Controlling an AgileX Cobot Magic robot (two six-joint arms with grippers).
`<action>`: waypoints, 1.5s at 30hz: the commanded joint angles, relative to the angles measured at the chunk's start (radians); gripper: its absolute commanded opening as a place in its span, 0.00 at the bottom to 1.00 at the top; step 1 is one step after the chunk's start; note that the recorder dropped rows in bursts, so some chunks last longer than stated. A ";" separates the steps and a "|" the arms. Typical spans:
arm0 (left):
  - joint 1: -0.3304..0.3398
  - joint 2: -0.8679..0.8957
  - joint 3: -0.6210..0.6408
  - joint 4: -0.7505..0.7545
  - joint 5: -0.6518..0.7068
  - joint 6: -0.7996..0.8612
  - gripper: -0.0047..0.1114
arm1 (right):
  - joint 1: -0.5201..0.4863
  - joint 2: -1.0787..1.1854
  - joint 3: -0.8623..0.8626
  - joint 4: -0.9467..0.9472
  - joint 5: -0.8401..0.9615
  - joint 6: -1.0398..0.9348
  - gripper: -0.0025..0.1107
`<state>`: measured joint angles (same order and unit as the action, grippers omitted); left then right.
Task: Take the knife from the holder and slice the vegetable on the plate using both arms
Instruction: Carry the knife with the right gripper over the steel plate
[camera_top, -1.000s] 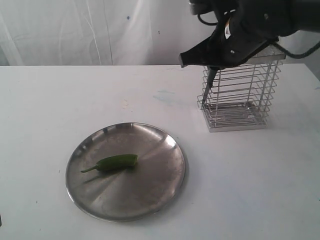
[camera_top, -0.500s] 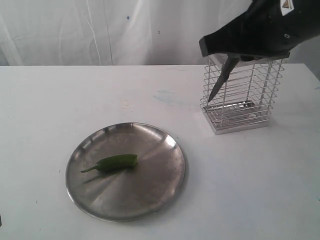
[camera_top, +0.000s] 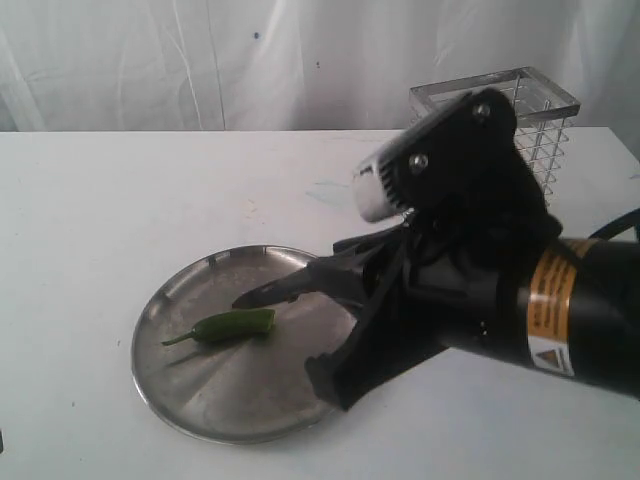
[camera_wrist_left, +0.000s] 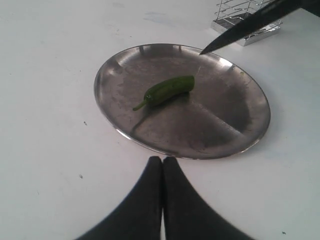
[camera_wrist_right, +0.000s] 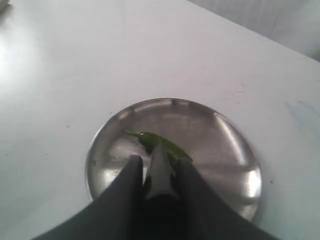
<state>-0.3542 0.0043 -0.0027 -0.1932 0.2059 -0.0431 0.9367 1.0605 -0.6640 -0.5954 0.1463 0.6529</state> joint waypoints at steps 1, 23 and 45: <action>-0.006 -0.004 0.003 -0.007 0.004 -0.002 0.04 | -0.001 0.014 0.038 -0.033 -0.096 0.024 0.02; -0.006 -0.004 0.003 -0.094 -0.069 -0.045 0.04 | -0.001 0.007 0.038 0.021 -0.262 0.032 0.02; -0.006 0.087 0.003 -0.165 -0.216 -0.349 0.04 | -0.001 -0.073 0.038 0.020 -0.503 0.118 0.02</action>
<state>-0.3542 0.0610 -0.0027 -0.3434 0.0284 -0.3810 0.9367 0.9966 -0.6284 -0.5779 -0.2951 0.7473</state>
